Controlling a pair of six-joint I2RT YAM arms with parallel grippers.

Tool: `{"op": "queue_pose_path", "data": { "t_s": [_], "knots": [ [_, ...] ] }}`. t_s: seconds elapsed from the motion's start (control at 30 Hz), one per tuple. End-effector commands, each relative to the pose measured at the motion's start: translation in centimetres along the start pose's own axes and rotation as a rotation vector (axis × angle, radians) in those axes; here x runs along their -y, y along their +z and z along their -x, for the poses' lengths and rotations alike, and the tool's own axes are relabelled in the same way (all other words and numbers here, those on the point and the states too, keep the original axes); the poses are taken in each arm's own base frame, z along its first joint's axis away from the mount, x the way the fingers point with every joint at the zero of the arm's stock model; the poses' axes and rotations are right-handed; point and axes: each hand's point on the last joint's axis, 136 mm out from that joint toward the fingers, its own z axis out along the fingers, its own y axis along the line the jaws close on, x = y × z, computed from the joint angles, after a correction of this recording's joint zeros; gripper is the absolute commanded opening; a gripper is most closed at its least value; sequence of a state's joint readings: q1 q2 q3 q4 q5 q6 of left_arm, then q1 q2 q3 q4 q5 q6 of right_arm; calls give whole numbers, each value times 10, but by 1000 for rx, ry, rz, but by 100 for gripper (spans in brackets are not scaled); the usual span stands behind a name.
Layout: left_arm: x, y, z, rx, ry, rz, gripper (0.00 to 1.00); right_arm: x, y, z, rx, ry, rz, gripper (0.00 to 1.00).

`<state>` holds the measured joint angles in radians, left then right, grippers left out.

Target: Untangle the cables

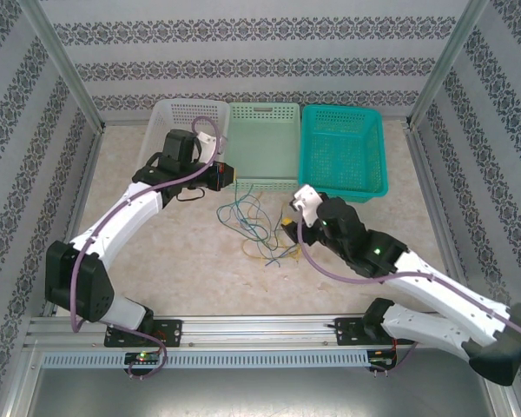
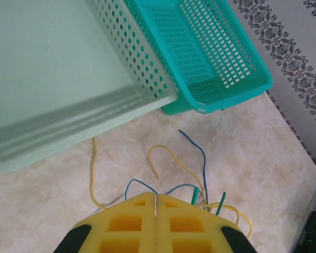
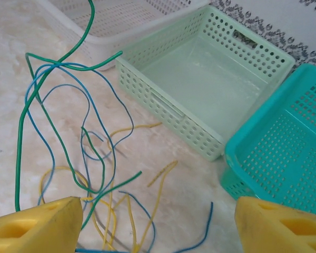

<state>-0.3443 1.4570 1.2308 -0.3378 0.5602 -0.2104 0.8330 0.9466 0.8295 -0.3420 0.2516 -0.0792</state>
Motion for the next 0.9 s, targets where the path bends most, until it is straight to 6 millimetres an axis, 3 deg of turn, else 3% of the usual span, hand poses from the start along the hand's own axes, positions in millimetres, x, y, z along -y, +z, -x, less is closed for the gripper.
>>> {"op": "queue_pose_path", "data": {
  "t_s": [0.0, 0.17, 0.33, 0.6, 0.73, 0.87],
  "knots": [
    [5, -17, 5, 52, 109, 38, 0, 0, 5, 14, 14, 57, 22, 76],
    [9, -30, 9, 120, 166, 56, 0, 17, 22, -5, -67, 257, 7, 74],
    [17, -37, 14, 185, 207, 37, 0, 9, 37, -17, -103, 474, 105, 71],
    [19, -36, 15, 203, 203, 28, 0, -18, 58, -27, -147, 538, 228, 72],
    [19, -39, 18, 223, 216, 45, 0, -32, 71, -43, -231, 536, 251, 70],
    [16, -44, 20, 228, 273, 110, 0, -34, 79, -48, -251, 510, 209, 69]
  ]
}}
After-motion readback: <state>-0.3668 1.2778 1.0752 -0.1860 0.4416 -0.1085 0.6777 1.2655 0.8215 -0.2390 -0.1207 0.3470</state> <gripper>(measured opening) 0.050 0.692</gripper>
